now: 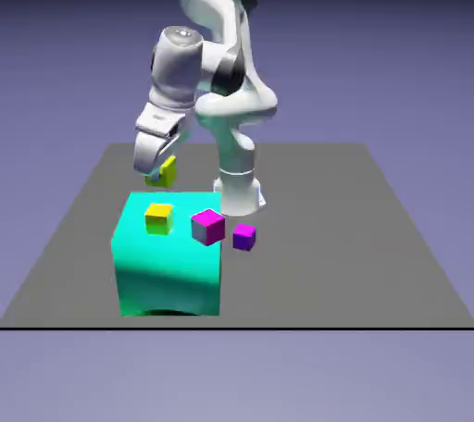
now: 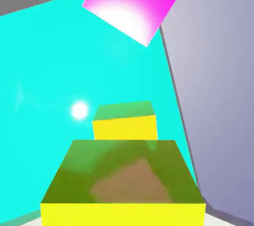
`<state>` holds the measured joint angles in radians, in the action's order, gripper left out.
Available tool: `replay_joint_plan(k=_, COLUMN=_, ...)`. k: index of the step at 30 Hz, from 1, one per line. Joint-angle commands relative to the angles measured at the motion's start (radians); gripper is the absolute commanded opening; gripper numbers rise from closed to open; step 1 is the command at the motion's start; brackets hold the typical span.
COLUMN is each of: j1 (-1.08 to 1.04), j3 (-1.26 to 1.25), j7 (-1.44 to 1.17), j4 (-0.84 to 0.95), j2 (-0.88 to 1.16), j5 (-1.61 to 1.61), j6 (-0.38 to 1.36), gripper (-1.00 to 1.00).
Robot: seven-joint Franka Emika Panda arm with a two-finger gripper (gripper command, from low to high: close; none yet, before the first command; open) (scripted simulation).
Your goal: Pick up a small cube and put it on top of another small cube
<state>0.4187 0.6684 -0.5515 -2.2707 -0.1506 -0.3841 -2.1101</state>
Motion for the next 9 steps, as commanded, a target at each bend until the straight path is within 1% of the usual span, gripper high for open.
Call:
replay_joint_plan(k=1, j1=-0.005, j3=0.009, j7=-0.002, j4=-0.024, j2=0.02, j5=0.002, j6=-0.045, gripper=-1.0)
replay_joint_plan(k=2, j1=-0.007, j3=0.013, j7=-0.003, j4=-0.035, j2=0.029, j5=0.003, j6=-0.064, gripper=-1.0)
replay_joint_plan(k=3, j1=-0.007, j3=0.013, j7=-0.003, j4=-0.035, j2=0.029, j5=0.003, j6=-0.064, gripper=1.0)
replay_joint_plan(k=4, j1=-0.007, j3=0.013, j7=-0.003, j4=-0.035, j2=0.029, j5=0.003, j6=-0.064, gripper=1.0)
replay_joint_plan(k=8, j1=0.011, j3=-0.023, j7=0.007, j4=0.062, j2=-0.051, j5=-0.008, j6=0.11, gripper=1.0)
replay_joint_plan(k=9, j1=0.013, j3=-0.027, j7=0.008, j4=0.072, j2=-0.06, j5=-0.009, j6=0.129, gripper=1.0)
